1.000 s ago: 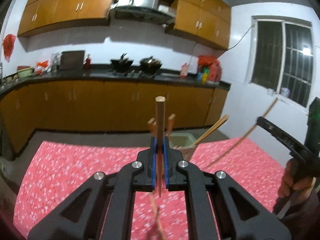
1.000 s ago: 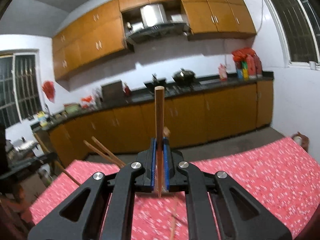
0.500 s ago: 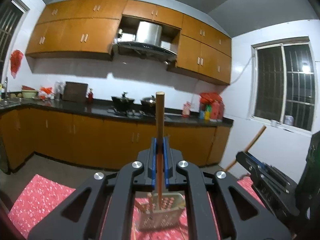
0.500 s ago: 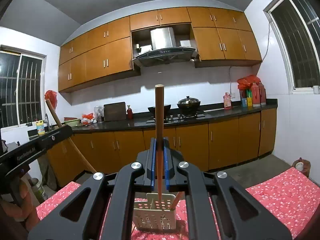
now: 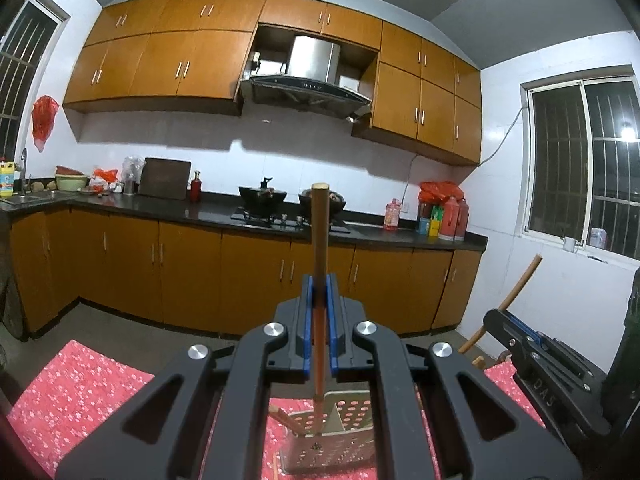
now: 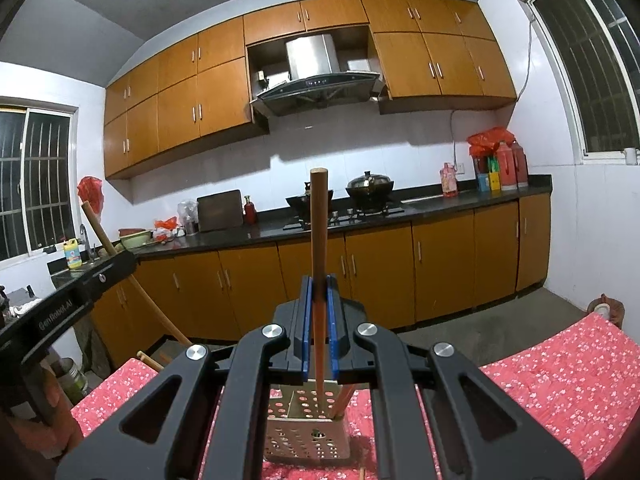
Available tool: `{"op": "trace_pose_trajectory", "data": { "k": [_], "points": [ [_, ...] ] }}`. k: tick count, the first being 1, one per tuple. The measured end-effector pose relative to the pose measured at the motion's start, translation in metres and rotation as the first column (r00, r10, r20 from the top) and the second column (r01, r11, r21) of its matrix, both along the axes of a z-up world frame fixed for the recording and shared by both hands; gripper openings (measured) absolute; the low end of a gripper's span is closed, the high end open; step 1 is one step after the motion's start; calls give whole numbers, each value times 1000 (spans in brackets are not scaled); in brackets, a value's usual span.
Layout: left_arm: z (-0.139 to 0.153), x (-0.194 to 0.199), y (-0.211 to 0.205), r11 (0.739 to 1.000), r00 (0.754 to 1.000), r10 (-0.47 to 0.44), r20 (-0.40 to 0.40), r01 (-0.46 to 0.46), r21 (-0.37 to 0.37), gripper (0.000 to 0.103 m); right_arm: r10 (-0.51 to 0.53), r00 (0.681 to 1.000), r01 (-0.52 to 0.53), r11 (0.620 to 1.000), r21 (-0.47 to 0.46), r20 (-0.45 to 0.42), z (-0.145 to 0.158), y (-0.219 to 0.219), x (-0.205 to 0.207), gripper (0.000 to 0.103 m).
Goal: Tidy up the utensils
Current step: 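Drop the chopstick into the holder with the left gripper while the right gripper releases its own, then lower the left gripper onto a chopstick and close while the right gripper grasps the last one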
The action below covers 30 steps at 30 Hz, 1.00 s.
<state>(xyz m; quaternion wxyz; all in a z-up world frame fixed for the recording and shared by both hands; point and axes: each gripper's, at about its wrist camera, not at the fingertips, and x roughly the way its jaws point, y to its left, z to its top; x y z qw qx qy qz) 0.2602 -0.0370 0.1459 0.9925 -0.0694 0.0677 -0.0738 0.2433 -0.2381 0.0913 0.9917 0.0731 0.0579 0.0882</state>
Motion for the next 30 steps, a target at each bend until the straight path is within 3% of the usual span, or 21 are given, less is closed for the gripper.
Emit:
{"op": "trace_pose_trajectory", "data": {
  "k": [6,12,24,30],
  "points": [
    [-9,14,3,1000,999,-18,-42,17,-6,8,37,999,-37,999,1,-37,-7,2,6,8],
    [-13,15,10,1000,999,-14,-52,13,-19,17,57,997,-57,998,14,-58,-7,2,6,9],
    [-3,-14,29,999,1000,-7,-30,5,-51,24,43,999,-43,999,8,-22,6,-4,-14,15],
    [-19,-46,50,999,997,38,-66,-40,-34,28,-8,999,8,1000,-1,-47,-7,-26,-38,22]
  ]
}}
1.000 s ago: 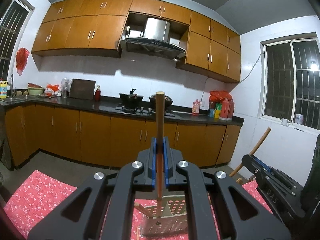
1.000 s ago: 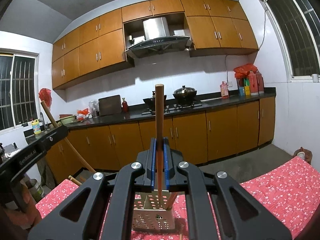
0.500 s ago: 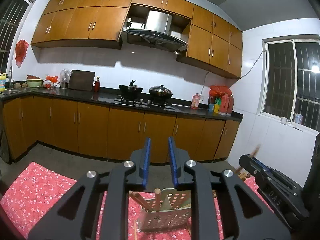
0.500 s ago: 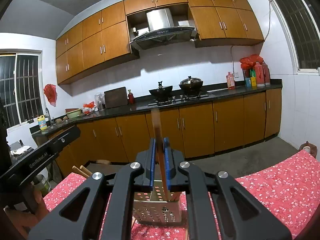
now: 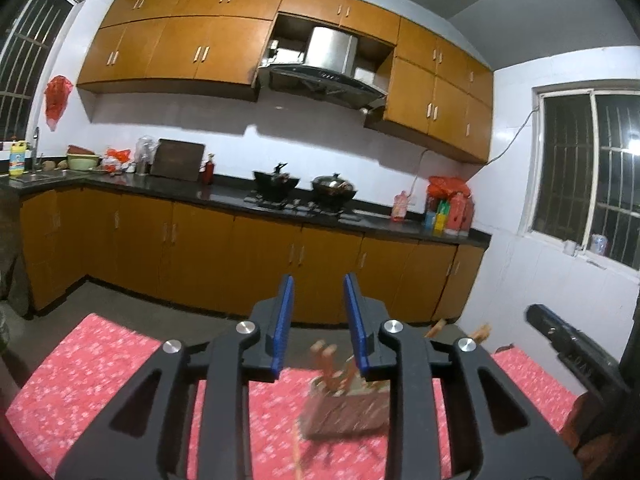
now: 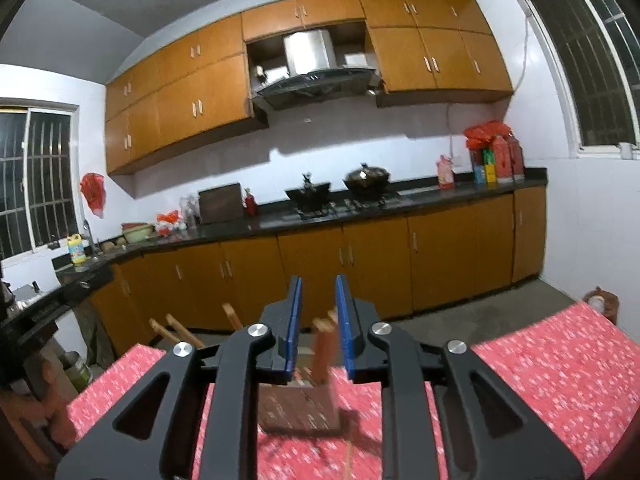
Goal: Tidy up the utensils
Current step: 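Lower the left gripper onto a chopstick and close while the right gripper grasps the last one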
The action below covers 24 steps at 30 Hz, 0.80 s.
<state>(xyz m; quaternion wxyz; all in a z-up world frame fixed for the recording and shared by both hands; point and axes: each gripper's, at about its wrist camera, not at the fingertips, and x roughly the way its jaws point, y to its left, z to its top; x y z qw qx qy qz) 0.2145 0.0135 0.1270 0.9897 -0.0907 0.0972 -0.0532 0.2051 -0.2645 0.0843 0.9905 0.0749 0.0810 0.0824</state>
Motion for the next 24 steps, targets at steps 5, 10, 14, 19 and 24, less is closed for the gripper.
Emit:
{"op": "trace_pose_trajectory", "data": {
  "k": [5,10,14,19,24],
  "points": [
    [-47,-10,21,999,990,43,-135,-40,29,29,-58,980,51,998,-43,-191,-57,-19,7,22],
    [-109,-5,29,999,943,42,-331,-28,45,29,-55,910,34,998,-60,-412,-123,-22,19,22],
    [-153,-6,20,998,896,12,-445,15,58,29,0,831,-31,998,-46,-556,-172,-6,17,22],
    [-182,-8,0,994,867,-36,-498,83,73,29,36,785,-91,994,-57,-618,-199,13,16,22],
    [-194,-7,-10,989,850,-57,-523,119,85,34,15,762,-111,988,-108,-647,-213,29,20,18]
  ]
}}
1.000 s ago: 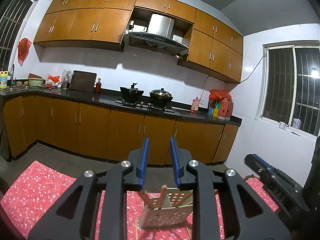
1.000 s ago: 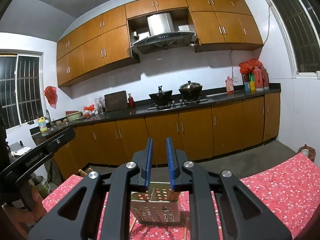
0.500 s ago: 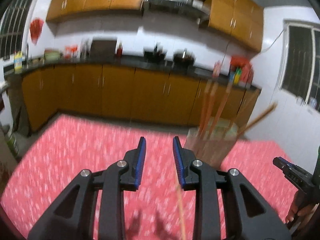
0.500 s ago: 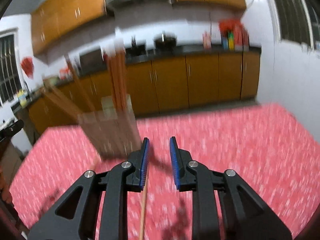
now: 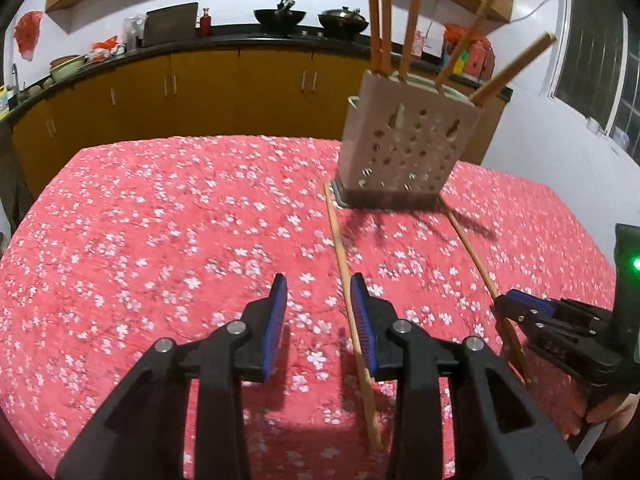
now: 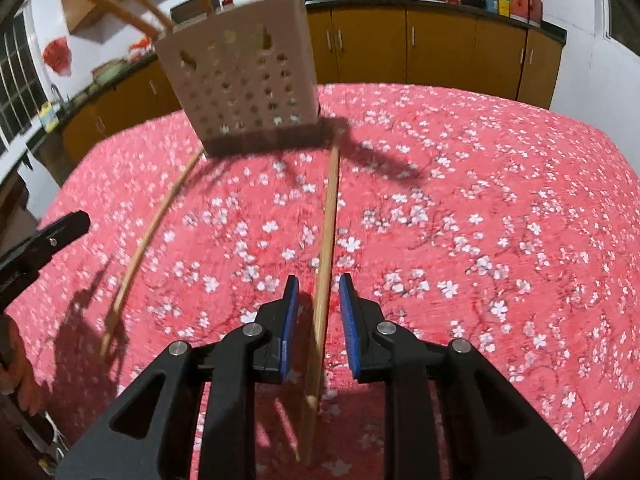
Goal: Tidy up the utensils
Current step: 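Lower the left gripper onto a chopstick and close while the right gripper grasps the last one, then hold the chopstick in the left gripper while the right gripper lifts its chopstick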
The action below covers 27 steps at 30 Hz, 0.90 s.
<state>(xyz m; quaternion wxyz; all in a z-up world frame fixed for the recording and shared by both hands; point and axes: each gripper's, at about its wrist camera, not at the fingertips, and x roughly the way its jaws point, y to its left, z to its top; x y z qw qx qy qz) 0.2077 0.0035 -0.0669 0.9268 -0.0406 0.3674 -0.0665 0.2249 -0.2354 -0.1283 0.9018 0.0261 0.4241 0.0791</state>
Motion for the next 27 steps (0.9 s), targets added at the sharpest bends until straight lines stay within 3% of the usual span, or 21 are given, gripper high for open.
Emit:
{"op": "trace_pose_trajectory", "data": {
  "k": [1,3,11,15,18,19,21,27],
  "points": [
    [0,2,-2,1000,1000,-3,-6,3,0,34,-6,1000,6,1000,-11,6,0,1,1,11],
    [-4,5,-5,1000,1000,-7,-18,7,2,34,-14,1000,14,1000,-27,13,0,0,0,8],
    [-20,11,-18,999,996,-42,-77,43,9,34,-148,989,148,989,-1,4,4,-35,8,8],
    [-32,17,-27,998,992,-45,-118,50,39,33,-165,986,165,986,4,3,4,-44,6,8],
    [-37,19,-31,997,992,-37,-124,46,68,26,-163,987,163,987,3,6,4,-45,4,8],
    [-38,19,-33,996,991,-44,-125,53,69,17,-162,987,162,987,4,5,4,-45,4,8],
    [-39,21,-34,995,991,-41,-127,52,88,9,-155,988,155,988,5,6,3,-43,5,8],
    [-36,34,-9,996,992,28,-126,-17,88,8,-130,991,131,991,-7,11,3,-34,12,8]
  ]
}}
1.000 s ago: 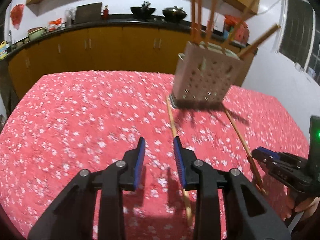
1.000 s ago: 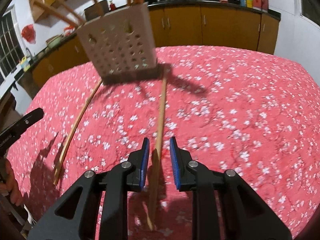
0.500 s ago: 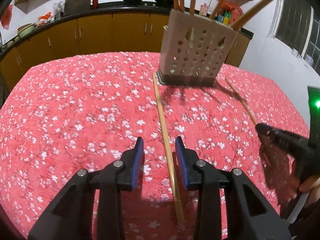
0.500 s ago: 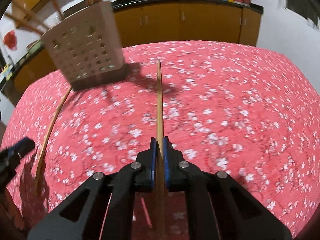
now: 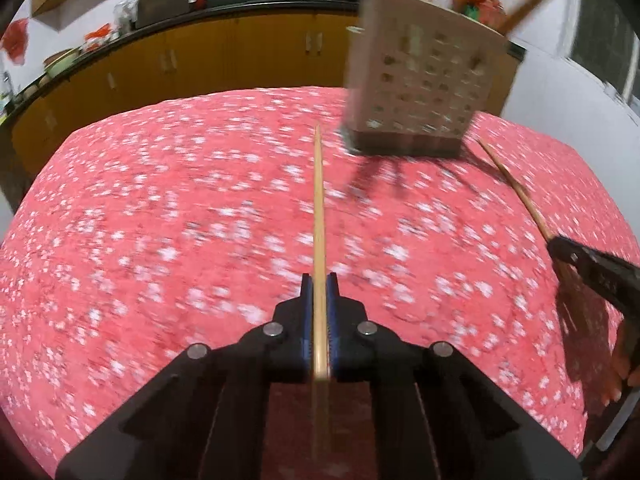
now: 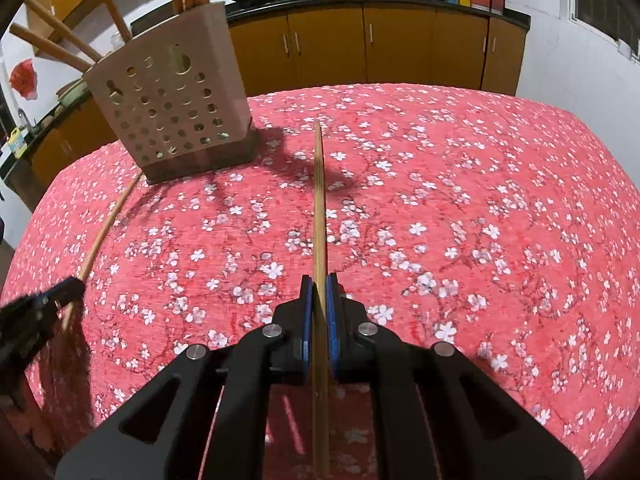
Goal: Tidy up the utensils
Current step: 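Hold the chopstick in the left gripper while the right gripper lifts its chopstick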
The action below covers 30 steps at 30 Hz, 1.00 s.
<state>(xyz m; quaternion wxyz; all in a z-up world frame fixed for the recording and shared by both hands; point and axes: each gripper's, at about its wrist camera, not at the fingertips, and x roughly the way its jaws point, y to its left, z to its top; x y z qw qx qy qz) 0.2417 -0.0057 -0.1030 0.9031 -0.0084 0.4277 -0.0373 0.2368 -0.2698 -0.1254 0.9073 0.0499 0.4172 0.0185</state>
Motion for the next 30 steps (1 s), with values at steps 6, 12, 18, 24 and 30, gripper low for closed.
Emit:
{"op": "trace_pose_trajectory", "data": {
  "k": [6,12,18,24,30],
  "points": [
    [6,16,35,997,997,78,8,-78,-10,8,4,1000,-4,1000,-24,3,-2,4,11,8],
    [-2,19,45,996,996,93,0,-93,-17,9,1,1000,-1,999,-47,12,-5,8,26,8],
    [-2,14,49,995,996,93,-1,-93,-42,10,2,1000,-1,999,-43,22,-6,5,28,8],
    [0,10,53,995,996,93,-2,-93,-47,10,1,1000,0,999,-35,23,-8,2,25,8],
    [-1,12,51,994,995,95,-1,-95,-47,10,1,1000,0,999,-36,23,-8,3,25,8]
  ]
}}
